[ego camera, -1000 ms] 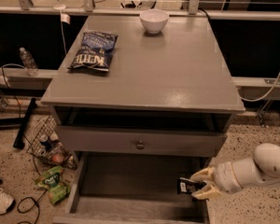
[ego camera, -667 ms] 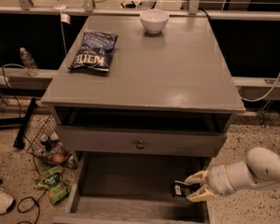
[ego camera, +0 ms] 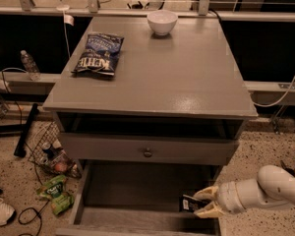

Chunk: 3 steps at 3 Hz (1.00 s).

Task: Place rxbar chocolate into middle drawer

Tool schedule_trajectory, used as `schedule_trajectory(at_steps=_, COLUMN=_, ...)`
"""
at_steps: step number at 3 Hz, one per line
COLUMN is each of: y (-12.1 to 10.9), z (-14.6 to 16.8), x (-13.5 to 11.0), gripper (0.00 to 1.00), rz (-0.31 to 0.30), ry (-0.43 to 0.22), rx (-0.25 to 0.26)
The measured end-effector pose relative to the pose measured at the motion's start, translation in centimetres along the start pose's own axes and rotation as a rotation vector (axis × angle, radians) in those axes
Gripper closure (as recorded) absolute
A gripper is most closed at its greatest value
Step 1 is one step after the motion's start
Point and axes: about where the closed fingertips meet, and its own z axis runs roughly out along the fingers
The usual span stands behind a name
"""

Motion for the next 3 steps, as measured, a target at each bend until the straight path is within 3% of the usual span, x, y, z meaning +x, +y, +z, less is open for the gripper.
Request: schedule_trajectory(at_steps=3, y=0.2, z=0.55, x=-0.04, gripper=0.12, rz=0.003, ry=-0.004, rx=-0.008)
